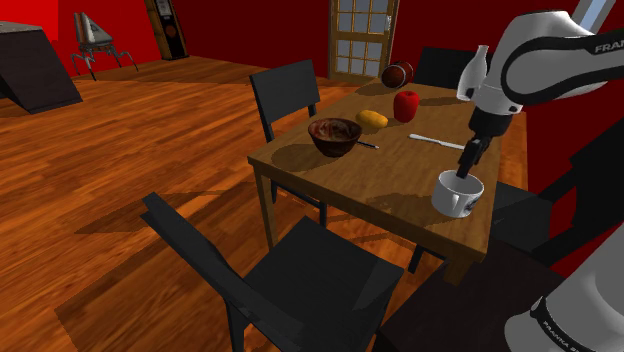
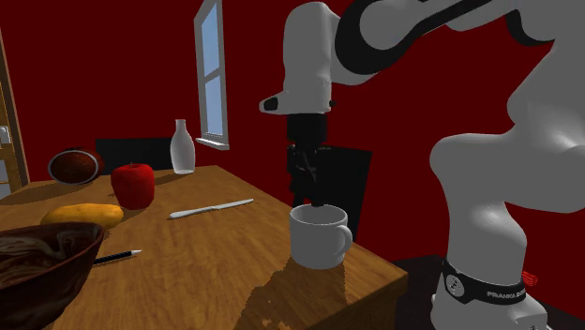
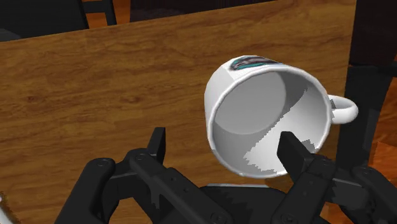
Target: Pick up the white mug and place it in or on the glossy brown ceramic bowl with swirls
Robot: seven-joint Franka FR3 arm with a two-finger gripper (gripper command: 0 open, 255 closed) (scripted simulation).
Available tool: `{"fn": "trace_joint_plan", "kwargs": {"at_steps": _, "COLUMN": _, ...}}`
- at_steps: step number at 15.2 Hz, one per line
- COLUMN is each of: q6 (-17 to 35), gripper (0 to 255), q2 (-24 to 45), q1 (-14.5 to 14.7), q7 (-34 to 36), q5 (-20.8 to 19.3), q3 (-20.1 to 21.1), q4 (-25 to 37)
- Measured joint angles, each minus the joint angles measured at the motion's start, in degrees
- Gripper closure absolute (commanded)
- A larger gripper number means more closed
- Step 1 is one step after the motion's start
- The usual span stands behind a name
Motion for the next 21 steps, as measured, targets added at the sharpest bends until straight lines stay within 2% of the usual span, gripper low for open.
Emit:
{"fn": "trace_joint_plan", "kwargs": {"at_steps": 8, "q6": 7.6, "gripper": 0, "q2": 3.1, "q1": -0.6, "q7": -1.0, "q5": -0.9, "q3": -2.0, "q4": -4.3}}
{"fn": "trace_joint_plan", "kwargs": {"at_steps": 14, "q6": 8.4, "gripper": 0, "q2": 3.1, "q1": -0.7, "q7": -1.0, "q5": -1.0, "q3": -2.1, "q4": -4.9}}
{"fn": "trace_joint_plan", "kwargs": {"at_steps": 15, "q6": 8.4, "gripper": 255, "q2": 3.1, "q1": -0.7, "q7": -1.0, "q5": -1.0, "q3": -2.1, "q4": -4.9}}
{"fn": "trace_joint_plan", "kwargs": {"at_steps": 21, "q6": 8.4, "gripper": 255, "q2": 3.1, "q1": -0.7, "q7": -1.0, "q5": -1.0, "q3": -2.1, "q4": -4.9}}
